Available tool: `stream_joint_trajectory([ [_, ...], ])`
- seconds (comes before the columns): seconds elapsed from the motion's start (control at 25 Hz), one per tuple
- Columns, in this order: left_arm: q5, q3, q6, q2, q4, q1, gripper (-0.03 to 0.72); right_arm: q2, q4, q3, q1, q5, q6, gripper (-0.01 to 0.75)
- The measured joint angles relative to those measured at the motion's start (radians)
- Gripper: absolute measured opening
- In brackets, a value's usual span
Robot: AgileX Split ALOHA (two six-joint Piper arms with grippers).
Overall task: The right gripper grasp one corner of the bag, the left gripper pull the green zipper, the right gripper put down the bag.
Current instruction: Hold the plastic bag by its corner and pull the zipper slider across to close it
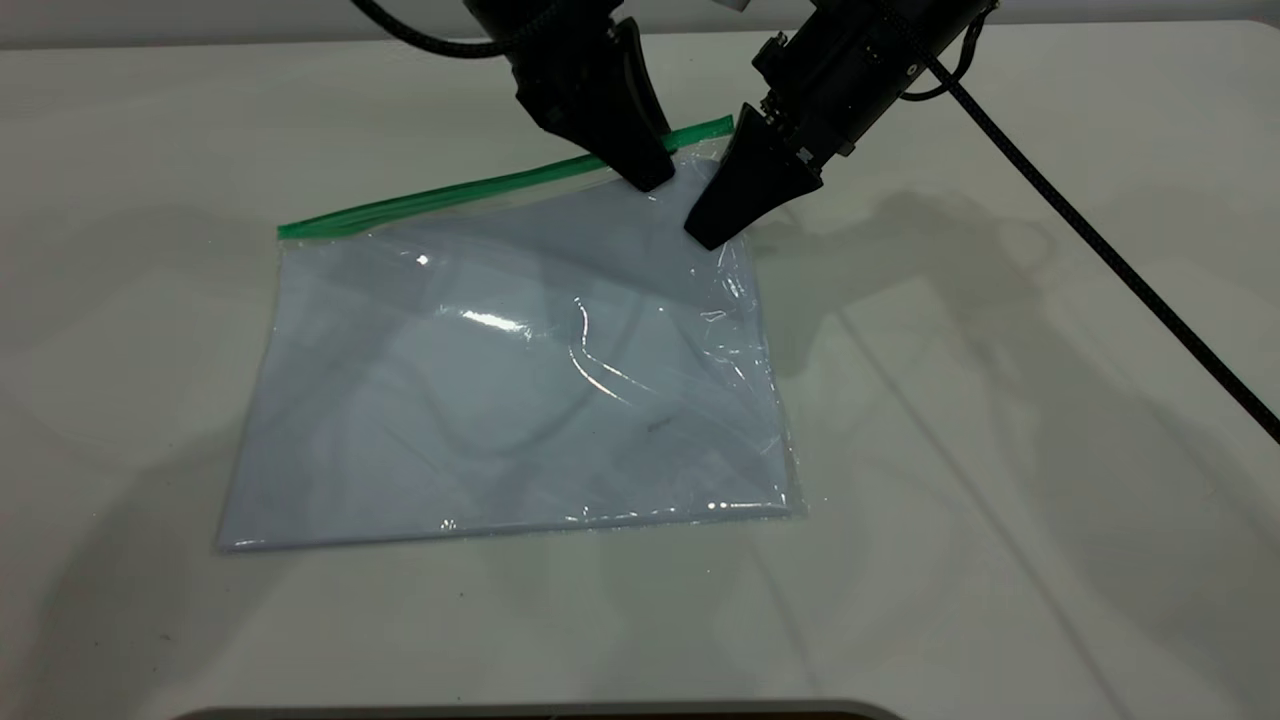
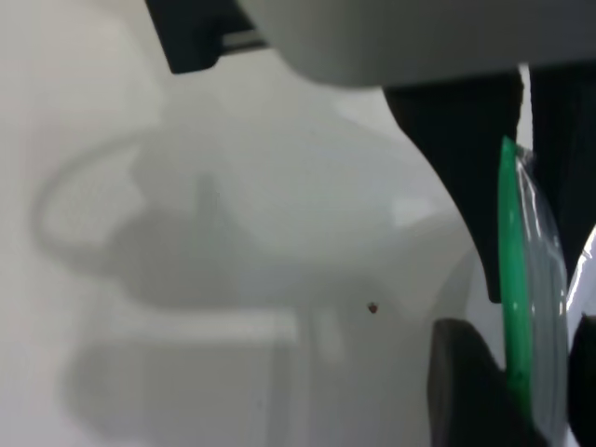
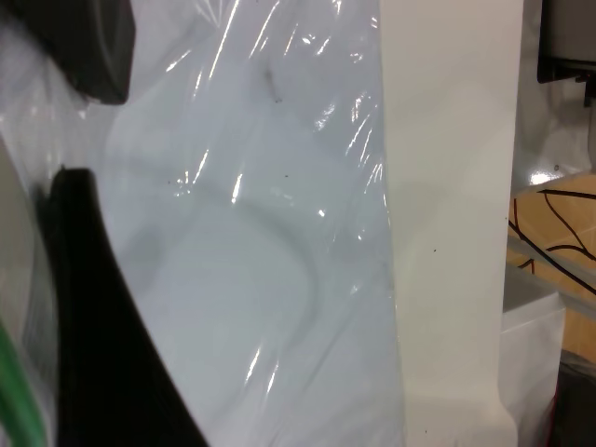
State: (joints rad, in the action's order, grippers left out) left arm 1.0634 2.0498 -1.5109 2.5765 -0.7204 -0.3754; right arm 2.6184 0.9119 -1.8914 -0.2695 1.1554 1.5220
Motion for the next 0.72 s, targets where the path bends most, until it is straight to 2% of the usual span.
stream_joint_trajectory([
  [0.24,0.007,0.0,-0.043,0.0,-0.034,0.0,0.1,0.0,0.0,0.0,0.001,-0.002,-0.001,0.033],
  [0.32,0.009,0.0,-0.049,0.0,-0.038,0.0,0.053,0.0,0.0,0.0,0.001,-0.002,-0.006,0.033],
  [0.52,0.01,0.0,-0.051,0.0,-0.04,0.0,0.045,0.0,0.012,0.0,0.017,0.005,-0.016,0.033],
  [0.72,-0.023,0.002,-0.045,0.0,-0.055,0.0,0.045,0.0,0.048,0.0,0.071,0.026,-0.033,0.033],
])
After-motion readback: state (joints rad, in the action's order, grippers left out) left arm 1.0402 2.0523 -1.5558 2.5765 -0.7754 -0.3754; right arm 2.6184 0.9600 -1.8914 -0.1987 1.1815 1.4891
